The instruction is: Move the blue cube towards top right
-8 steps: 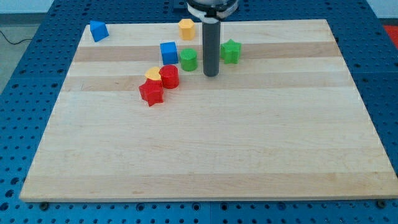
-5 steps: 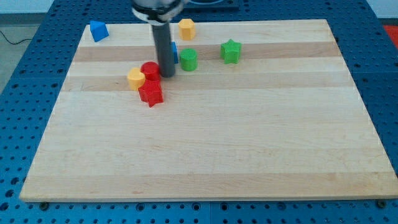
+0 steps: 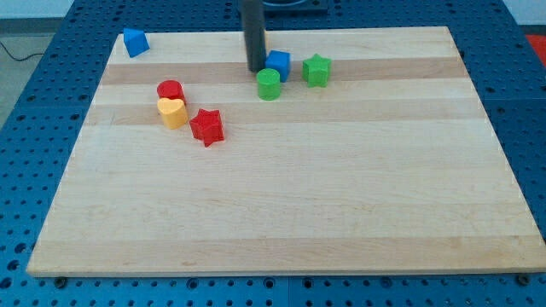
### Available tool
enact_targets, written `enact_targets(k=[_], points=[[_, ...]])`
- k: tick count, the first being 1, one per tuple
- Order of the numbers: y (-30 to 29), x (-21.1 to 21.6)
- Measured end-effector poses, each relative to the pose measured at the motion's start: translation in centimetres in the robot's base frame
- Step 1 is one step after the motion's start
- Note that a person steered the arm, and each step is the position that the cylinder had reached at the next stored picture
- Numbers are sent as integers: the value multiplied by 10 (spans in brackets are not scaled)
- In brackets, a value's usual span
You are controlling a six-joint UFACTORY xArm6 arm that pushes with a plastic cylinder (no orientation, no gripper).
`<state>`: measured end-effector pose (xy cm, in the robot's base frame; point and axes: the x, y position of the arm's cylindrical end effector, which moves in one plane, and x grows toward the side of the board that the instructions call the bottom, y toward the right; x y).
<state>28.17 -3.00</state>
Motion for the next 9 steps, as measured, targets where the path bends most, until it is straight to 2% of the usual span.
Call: enact_targets(k=[1, 2, 3, 5, 6, 7, 8, 9], points=[[3, 3], [-13, 28], [1, 49], [33, 8], [12, 22], [0, 12], [13, -15], [52, -27]])
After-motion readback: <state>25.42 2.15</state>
